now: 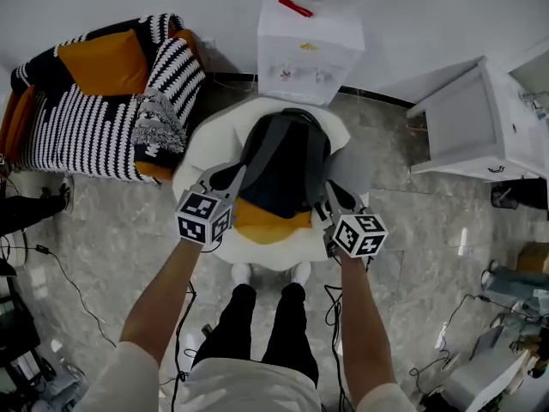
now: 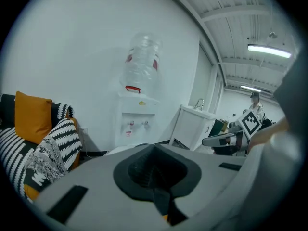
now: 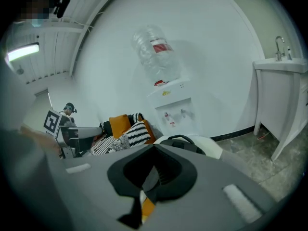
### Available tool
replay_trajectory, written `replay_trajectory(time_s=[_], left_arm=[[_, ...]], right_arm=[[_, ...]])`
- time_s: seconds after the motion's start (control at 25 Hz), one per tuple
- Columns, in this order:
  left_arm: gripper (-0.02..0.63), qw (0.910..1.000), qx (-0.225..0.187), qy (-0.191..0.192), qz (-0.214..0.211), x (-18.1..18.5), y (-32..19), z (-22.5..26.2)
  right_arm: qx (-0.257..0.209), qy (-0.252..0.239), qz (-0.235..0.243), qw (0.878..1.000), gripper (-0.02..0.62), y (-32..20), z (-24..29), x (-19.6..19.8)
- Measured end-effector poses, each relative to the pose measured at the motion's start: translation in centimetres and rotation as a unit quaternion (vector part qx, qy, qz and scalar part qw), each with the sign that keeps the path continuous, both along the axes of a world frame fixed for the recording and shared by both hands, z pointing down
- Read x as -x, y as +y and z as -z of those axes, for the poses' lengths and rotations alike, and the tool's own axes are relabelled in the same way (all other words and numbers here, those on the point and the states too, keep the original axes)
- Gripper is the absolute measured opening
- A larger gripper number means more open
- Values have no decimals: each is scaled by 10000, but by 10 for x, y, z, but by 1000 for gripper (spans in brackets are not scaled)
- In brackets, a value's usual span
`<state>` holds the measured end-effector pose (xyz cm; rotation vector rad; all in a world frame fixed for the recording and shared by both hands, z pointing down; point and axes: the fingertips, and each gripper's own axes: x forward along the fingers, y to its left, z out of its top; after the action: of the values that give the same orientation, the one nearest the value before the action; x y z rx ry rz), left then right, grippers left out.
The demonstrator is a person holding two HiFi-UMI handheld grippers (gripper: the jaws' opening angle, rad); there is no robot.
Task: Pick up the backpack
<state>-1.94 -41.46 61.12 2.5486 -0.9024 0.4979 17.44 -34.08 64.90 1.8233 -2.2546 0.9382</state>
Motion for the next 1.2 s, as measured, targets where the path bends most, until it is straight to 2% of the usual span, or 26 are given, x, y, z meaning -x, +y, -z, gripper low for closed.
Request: replay_trajectory(time_s=[0.36, 0.56, 0.64, 0.84, 0.96, 1.04, 1.2], left_arm=[[0, 9993, 72, -306, 202, -33, -33, -64], [80, 9982, 205, -552, 125, -47, -42, -107], [87, 9976, 236, -640, 88, -52, -47, -123], [164, 9959, 338, -830, -77, -67, -56, -162], [204, 9956, 399, -850, -54, -73, -64, -183], [212, 9955, 451, -832, 3, -75, -71, -195], [239, 9947, 511, -891, 32, -77, -81, -218]], right_arm=[[179, 221, 331, 9990, 3, -39, -69, -30], [319, 272, 383, 9984, 3, -48, -113, -47], [321, 318, 405, 9982, 3, -52, -127, -51], [284, 456, 510, 9973, 5, -59, -154, -54], [214, 498, 584, 9968, 44, -64, -164, -56], [163, 497, 574, 9970, 52, -68, -171, -61], [56, 495, 657, 9966, 112, -74, -183, -63]])
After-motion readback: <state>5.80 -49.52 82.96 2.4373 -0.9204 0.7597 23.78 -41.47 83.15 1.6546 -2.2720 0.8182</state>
